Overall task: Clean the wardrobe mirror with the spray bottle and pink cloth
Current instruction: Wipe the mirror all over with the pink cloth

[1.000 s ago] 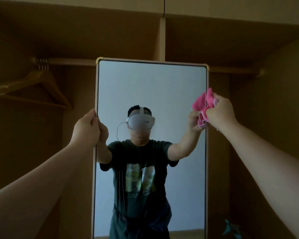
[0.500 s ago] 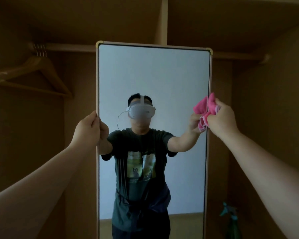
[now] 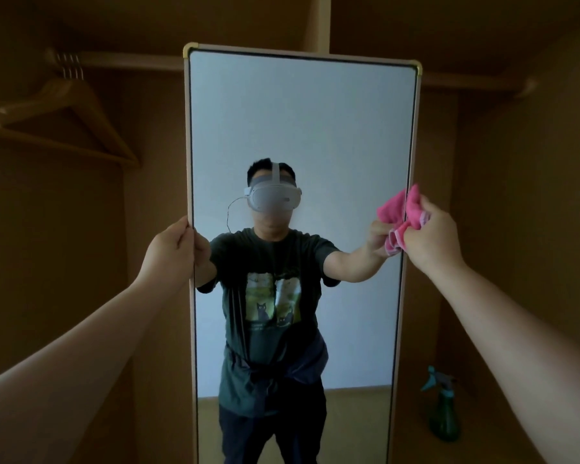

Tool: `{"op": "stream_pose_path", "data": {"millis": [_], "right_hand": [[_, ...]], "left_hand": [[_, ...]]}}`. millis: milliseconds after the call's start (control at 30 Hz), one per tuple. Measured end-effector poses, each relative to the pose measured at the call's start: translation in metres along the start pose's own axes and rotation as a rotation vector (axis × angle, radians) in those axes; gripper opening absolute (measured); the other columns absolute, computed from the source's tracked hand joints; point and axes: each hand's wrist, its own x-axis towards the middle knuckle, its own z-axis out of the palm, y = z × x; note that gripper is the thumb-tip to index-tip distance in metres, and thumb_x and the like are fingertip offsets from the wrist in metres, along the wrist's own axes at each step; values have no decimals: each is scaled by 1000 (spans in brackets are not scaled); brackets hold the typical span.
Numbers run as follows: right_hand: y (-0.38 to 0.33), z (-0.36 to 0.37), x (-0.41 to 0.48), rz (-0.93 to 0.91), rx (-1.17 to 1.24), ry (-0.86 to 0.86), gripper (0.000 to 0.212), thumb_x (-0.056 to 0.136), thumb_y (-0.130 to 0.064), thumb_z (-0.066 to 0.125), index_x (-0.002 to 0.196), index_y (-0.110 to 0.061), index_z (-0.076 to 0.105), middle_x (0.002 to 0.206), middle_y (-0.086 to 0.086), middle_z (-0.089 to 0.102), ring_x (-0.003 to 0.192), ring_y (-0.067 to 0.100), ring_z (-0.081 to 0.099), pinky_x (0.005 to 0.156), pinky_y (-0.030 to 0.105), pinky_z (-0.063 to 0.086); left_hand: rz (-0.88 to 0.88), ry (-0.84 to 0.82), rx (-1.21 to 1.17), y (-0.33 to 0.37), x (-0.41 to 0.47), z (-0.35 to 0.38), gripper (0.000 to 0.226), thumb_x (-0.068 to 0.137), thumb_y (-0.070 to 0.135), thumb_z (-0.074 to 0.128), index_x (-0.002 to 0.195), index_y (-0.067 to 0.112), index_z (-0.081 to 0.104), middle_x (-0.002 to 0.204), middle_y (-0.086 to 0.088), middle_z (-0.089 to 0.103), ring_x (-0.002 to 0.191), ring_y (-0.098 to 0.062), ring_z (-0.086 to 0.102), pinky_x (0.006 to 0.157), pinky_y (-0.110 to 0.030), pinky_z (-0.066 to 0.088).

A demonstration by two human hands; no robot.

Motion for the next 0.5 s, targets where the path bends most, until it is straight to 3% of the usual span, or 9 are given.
{"op": "stream_pose_path", "data": {"millis": [167, 300, 433, 500], "right_hand": [[12, 5, -7, 22, -58, -5, 50, 89, 8, 56, 136, -6, 51, 119, 17, 63, 99, 13, 53, 87, 16, 37], [25, 9, -10, 8, -77, -5, 53, 86, 9, 57, 136, -8, 51, 102, 8, 62, 102, 20, 59, 87, 21, 39], [39, 12, -19, 8, -67, -24, 57, 87, 5, 60, 140, -12, 48, 116, 13, 64, 111, 27, 60, 95, 25, 42], [46, 14, -23, 19, -61, -33, 59, 87, 3, 61, 142, -14, 46, 119, 13, 64, 113, 28, 59, 96, 27, 43]], "left_hand": [[-18, 0, -12, -7, -7, 2, 39, 104, 17, 38, 72, 34, 53, 67, 10, 61, 59, 12, 58, 47, -2, 41], [-36, -19, -4, -16, -13, 2, 36, 104, 19, 38, 73, 31, 54, 69, 9, 62, 64, 9, 60, 49, -5, 43], [-59, -44, -9, -23, -21, 5, 34, 104, 20, 38, 75, 32, 53, 63, 10, 63, 65, 11, 60, 47, -3, 41], [-63, -61, -41, -27, -28, 6, 34, 104, 18, 37, 76, 29, 53, 64, 21, 65, 63, 12, 59, 48, -1, 40]]}}
